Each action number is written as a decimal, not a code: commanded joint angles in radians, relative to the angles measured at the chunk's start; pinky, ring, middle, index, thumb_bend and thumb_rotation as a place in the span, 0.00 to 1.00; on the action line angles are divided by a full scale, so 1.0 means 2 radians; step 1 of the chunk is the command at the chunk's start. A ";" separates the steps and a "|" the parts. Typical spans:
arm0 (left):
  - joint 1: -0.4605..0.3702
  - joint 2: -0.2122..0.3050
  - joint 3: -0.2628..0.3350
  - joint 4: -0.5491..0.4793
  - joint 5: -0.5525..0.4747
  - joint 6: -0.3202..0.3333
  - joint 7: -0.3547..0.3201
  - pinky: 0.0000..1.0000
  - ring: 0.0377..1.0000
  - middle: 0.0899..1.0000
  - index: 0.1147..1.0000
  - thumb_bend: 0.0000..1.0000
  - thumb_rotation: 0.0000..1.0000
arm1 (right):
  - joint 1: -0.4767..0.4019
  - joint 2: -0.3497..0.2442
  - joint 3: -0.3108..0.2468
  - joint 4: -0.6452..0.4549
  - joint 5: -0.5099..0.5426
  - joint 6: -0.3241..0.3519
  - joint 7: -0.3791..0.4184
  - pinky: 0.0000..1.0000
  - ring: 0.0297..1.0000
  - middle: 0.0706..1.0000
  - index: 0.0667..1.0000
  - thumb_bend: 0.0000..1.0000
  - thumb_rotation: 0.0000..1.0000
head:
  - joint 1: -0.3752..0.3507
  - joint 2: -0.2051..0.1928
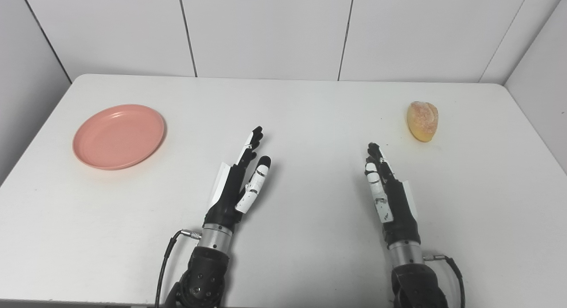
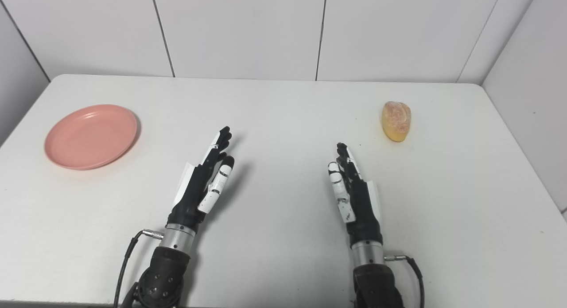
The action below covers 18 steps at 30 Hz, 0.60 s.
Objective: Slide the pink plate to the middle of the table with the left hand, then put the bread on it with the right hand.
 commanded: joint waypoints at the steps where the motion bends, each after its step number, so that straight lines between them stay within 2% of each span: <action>1: -0.011 0.001 0.000 -0.002 0.000 -0.016 0.007 0.92 0.96 0.96 0.94 0.36 1.00 | -0.009 0.000 0.001 -0.006 -0.003 -0.026 -0.002 0.90 0.94 0.94 0.93 0.25 1.00 | 0.001 0.000; 4: -0.011 0.000 0.001 -0.001 -0.001 -0.016 0.007 0.92 0.96 0.96 0.94 0.35 1.00 | -0.009 0.001 0.001 -0.004 -0.004 -0.028 -0.004 0.90 0.93 0.94 0.92 0.25 1.00 | 0.001 0.000; 6: -0.011 0.000 0.000 0.001 0.001 -0.017 0.008 0.92 0.96 0.96 0.94 0.35 1.00 | -0.008 0.000 0.001 -0.008 -0.005 -0.020 -0.002 0.90 0.93 0.94 0.92 0.25 1.00 | 0.013 -0.007; 10: -0.011 -0.007 -0.006 0.006 0.008 -0.016 0.012 0.92 0.96 0.96 0.94 0.33 1.00 | -0.005 -0.004 -0.006 -0.006 0.006 -0.024 0.001 0.91 0.94 0.94 0.93 0.26 1.00 | 0.067 -0.025; 11: -0.011 -0.009 -0.007 0.008 0.008 -0.017 0.013 0.92 0.96 0.96 0.94 0.33 1.00 | -0.005 -0.005 -0.007 -0.005 0.009 -0.026 0.002 0.91 0.94 0.94 0.93 0.26 1.00 | 0.067 -0.025; 12: -0.012 -0.013 -0.009 0.016 0.010 -0.020 0.016 0.92 0.96 0.97 0.94 0.33 1.00 | -0.005 -0.010 -0.010 -0.005 0.018 -0.026 0.009 0.92 0.94 0.95 0.93 0.26 1.00 | 0.096 -0.038; 13: -0.013 -0.016 -0.011 0.022 0.012 -0.022 0.018 0.92 0.96 0.97 0.95 0.32 1.00 | -0.005 -0.014 -0.011 -0.005 0.025 -0.026 0.013 0.93 0.95 0.96 0.94 0.26 1.00 | 0.101 -0.040; 14: -0.015 -0.019 -0.014 0.032 0.017 -0.026 0.024 0.93 0.96 0.97 0.95 0.32 1.00 | -0.004 -0.019 -0.014 -0.005 0.033 -0.024 0.019 0.94 0.95 0.96 0.95 0.26 1.00 | 0.125 -0.054; 15: -0.017 -0.022 -0.016 0.039 0.021 -0.030 0.028 0.92 0.96 0.96 0.95 0.31 1.00 | -0.003 -0.023 -0.016 -0.005 0.038 -0.023 0.023 0.95 0.96 0.97 0.95 0.25 1.00 | 0.129 -0.056; 17: -0.022 -0.028 -0.021 0.061 0.029 -0.039 0.040 0.92 0.96 0.96 0.94 0.31 1.00 | -0.002 -0.030 -0.021 -0.007 0.054 -0.017 0.033 0.97 0.97 0.98 0.96 0.24 1.00 | 0.161 -0.074; 18: -0.024 -0.030 -0.022 0.069 0.032 -0.043 0.044 0.92 0.96 0.96 0.94 0.31 1.00 | -0.003 -0.032 -0.022 -0.006 0.059 -0.017 0.036 0.98 0.98 0.98 0.96 0.23 1.00 | 0.163 -0.076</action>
